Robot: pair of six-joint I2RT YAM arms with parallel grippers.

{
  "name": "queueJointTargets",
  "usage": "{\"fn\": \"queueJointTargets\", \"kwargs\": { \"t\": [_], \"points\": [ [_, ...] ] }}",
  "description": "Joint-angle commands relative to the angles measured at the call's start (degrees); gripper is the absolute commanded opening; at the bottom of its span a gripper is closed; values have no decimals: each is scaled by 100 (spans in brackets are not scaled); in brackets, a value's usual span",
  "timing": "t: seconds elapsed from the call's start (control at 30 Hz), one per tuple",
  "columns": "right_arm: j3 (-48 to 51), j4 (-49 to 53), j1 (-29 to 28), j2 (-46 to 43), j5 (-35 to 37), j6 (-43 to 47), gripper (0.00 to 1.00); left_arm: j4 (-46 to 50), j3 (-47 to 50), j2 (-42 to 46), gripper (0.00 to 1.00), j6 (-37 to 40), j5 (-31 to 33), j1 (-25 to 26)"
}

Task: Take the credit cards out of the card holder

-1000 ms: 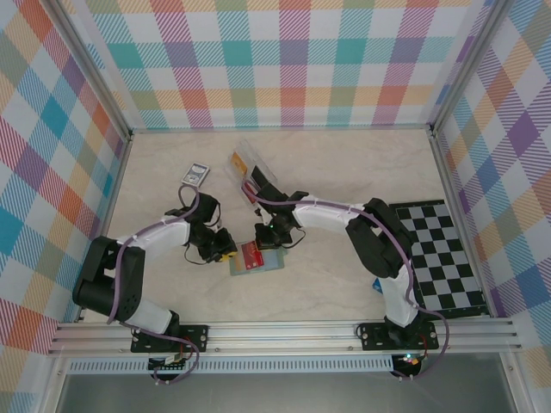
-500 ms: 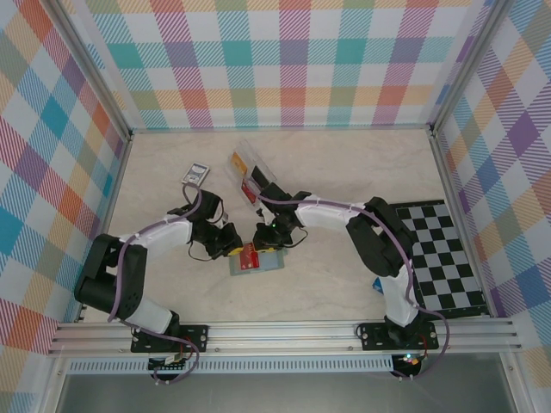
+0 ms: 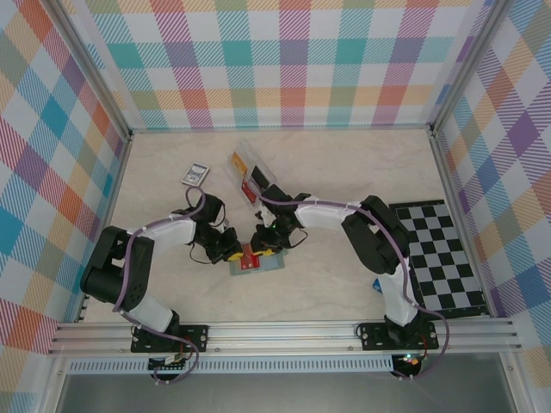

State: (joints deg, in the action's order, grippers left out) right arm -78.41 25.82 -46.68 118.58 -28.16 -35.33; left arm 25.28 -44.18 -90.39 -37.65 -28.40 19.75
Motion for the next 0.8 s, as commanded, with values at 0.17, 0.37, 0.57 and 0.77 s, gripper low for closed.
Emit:
{"fn": "queueJointTargets", "kwargs": {
  "t": [0.17, 0.37, 0.57, 0.77],
  "points": [
    [58, -68, 17, 220, -181, -95, 27, 476, 102, -277, 5, 78, 607, 38],
    [201, -554, 18, 174, -456, -231, 18, 474, 94, -251, 6, 67, 615, 37],
    [362, -292, 34, -185, 269, -213, 5, 821, -113, 55, 13, 141, 811, 38],
    [590, 149, 149, -652, 732, -3, 1, 1142, -456, 257, 23, 283, 828, 29]
  ]
}}
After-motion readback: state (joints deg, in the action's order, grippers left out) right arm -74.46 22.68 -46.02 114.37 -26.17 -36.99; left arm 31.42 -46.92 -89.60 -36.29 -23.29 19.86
